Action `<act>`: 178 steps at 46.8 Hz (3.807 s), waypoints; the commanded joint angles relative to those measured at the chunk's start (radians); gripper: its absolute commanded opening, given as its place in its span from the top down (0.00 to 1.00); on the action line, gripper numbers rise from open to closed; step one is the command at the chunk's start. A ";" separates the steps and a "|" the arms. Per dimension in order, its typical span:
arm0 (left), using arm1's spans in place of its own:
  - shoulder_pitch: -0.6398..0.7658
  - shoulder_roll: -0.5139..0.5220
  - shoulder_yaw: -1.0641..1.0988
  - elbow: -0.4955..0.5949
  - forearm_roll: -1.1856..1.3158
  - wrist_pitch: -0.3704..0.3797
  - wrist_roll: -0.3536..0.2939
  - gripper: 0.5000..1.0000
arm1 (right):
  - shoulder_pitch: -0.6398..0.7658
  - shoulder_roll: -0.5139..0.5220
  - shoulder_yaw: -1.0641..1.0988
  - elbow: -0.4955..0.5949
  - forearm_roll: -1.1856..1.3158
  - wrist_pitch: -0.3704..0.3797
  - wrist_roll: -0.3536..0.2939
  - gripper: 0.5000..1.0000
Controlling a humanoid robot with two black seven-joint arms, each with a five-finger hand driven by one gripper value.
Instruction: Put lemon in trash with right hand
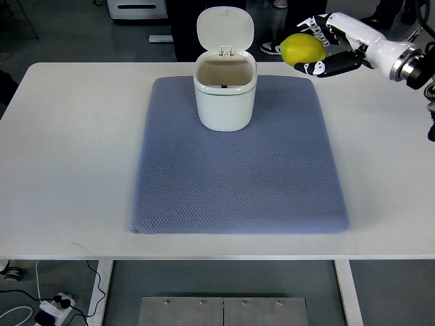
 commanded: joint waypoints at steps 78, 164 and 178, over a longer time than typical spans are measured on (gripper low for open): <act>0.000 0.000 0.001 0.000 0.000 0.000 0.000 0.00 | -0.065 0.448 -0.006 -0.518 0.039 0.133 -0.077 0.03; 0.000 0.000 0.001 0.000 0.000 0.000 0.000 0.00 | -0.503 0.178 0.617 -0.534 0.143 0.162 -0.094 0.00; 0.000 0.000 0.001 0.000 0.000 0.000 0.000 0.00 | -0.503 0.384 0.642 -0.761 0.291 0.160 -0.151 0.00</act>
